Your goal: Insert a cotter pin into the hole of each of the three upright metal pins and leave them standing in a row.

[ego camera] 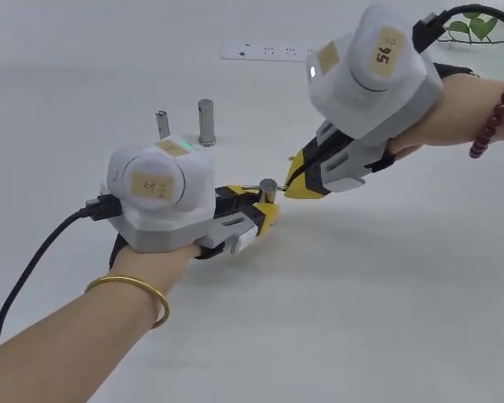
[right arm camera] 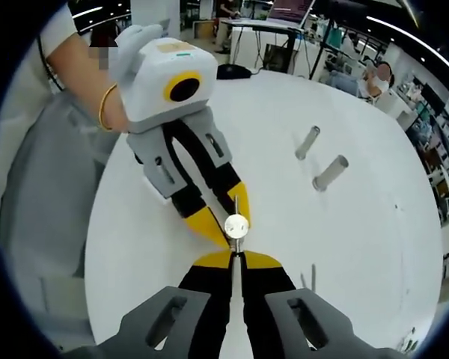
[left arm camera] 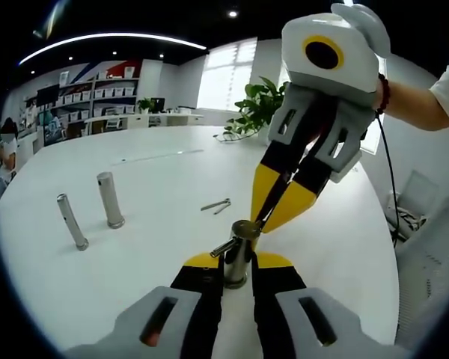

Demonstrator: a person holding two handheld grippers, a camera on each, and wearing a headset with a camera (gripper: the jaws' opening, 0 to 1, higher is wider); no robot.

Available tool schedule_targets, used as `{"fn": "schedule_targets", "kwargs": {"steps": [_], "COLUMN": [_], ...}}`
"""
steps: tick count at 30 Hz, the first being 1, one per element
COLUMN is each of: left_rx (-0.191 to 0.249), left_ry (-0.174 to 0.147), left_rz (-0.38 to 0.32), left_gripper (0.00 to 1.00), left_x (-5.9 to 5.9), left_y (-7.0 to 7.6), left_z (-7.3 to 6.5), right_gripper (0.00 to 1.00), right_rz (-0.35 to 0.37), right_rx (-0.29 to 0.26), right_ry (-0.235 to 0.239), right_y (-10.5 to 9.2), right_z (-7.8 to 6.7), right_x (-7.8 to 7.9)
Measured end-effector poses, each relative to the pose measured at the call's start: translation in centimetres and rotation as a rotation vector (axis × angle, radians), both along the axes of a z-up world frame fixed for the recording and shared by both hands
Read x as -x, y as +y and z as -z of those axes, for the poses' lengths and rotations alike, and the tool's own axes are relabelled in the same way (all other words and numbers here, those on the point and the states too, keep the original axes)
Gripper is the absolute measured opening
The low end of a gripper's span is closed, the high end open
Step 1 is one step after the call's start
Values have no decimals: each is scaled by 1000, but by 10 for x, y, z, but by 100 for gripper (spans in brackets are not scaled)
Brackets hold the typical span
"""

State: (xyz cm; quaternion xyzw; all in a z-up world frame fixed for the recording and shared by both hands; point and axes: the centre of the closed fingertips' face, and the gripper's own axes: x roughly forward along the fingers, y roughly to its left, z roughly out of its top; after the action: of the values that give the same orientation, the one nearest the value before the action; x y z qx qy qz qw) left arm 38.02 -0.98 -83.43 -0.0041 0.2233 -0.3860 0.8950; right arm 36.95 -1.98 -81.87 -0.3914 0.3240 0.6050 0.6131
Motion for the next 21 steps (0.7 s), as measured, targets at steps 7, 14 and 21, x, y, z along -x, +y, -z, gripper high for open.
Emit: {"fn": "schedule_targets", "kwargs": {"steps": [7,14,21], "left_rx": [10,10,1], "left_ry": [10,13,33], "left_rz": [-7,-5,-7], "left_gripper": [13,13,15], "left_x": [0,-1,-2], "left_y": [0,-1,0], "left_z": [1,3,7], "right_gripper": [5,5,11], "right_rz": [9,21,46], "right_rx": [-10,-14,-16], "right_ry": [3,11,34], "right_y": [3,3,3], "right_z": [-1,-2,0], "right_x": [2,4,9]}}
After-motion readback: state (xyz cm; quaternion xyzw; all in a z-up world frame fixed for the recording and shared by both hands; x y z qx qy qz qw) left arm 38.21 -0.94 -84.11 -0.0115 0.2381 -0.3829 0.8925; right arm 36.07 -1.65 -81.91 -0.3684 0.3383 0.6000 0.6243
